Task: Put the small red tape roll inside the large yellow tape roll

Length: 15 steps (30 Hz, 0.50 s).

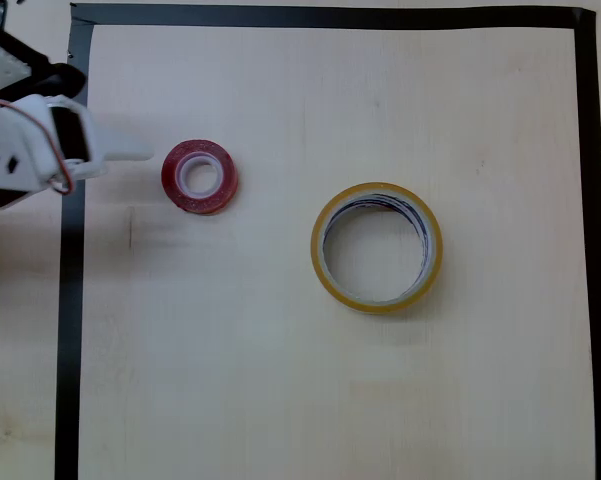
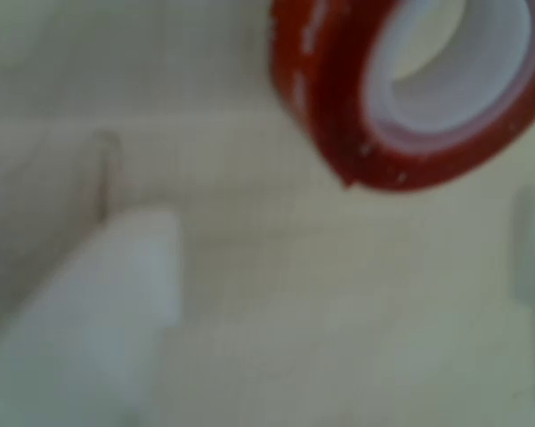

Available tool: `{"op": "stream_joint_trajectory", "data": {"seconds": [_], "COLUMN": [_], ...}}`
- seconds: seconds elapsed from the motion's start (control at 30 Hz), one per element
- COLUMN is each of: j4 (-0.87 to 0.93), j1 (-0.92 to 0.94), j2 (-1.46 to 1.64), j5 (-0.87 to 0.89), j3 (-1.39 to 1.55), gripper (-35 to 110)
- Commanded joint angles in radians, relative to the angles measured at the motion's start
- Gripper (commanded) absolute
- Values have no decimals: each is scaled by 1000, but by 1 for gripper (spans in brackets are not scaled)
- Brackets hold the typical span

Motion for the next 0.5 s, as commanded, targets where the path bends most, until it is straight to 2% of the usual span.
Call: {"op": "stream_joint_trajectory", "data": {"seconds": [0.0, 0.47], "j4": [-38, -184], "j1": [9, 6], "j2": [-166, -301], "j5": [-2, -3], "j3": [-190, -232], "gripper": [18, 18]}}
